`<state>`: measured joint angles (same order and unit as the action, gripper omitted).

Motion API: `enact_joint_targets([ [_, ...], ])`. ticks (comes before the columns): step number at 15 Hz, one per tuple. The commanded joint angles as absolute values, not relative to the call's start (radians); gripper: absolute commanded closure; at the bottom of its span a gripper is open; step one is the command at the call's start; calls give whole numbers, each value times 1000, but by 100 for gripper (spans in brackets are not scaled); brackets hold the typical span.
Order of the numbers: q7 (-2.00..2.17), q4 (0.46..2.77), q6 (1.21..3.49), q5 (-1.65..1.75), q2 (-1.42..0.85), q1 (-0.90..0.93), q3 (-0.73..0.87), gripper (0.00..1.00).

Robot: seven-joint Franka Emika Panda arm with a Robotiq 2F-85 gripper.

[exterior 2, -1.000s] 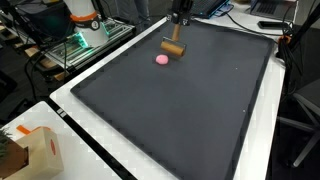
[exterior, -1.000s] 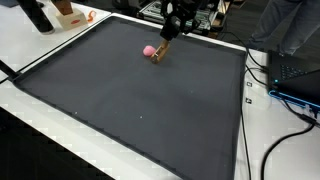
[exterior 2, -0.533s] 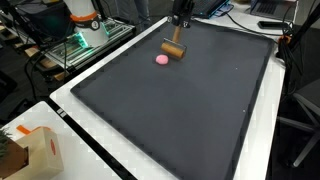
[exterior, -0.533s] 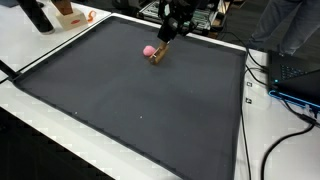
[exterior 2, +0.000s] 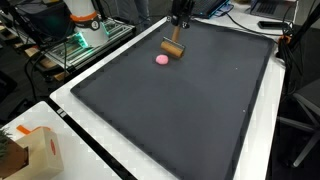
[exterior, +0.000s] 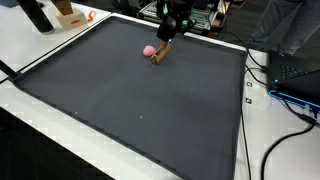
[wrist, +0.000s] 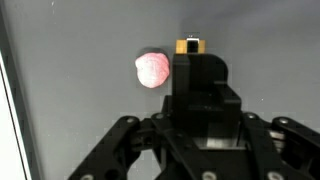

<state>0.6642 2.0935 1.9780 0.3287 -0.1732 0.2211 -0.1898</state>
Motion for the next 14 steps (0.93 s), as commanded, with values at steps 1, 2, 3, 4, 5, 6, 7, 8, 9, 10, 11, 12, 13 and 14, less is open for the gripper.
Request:
enact_joint_targets([
  [1, 608, 2122, 1975, 273, -112, 215, -170, 76],
  [2, 595, 2127, 1977, 261, -100, 211, -167, 76],
  [3, 583, 2134, 1980, 249, -84, 207, -163, 76],
  [4, 570, 2139, 1982, 238, -70, 202, -160, 76],
  [5, 551, 2149, 1984, 223, -49, 196, -156, 76],
  [6, 536, 2155, 1984, 208, -33, 190, -152, 76],
  [7, 518, 2163, 1985, 194, -14, 184, -149, 76],
  [8, 492, 2175, 1986, 176, 9, 176, -144, 76],
  [9, 469, 2189, 1987, 159, 33, 167, -140, 76],
  [10, 436, 2209, 1992, 139, 63, 156, -133, 76],
  [11, 406, 2225, 1998, 117, 89, 145, -125, 76],
  [12, 369, 2241, 1997, 92, 118, 133, -117, 76],
  [13, 333, 2262, 2004, 70, 151, 120, -104, 76],
  [14, 298, 2279, 2006, 54, 181, 109, -94, 76],
])
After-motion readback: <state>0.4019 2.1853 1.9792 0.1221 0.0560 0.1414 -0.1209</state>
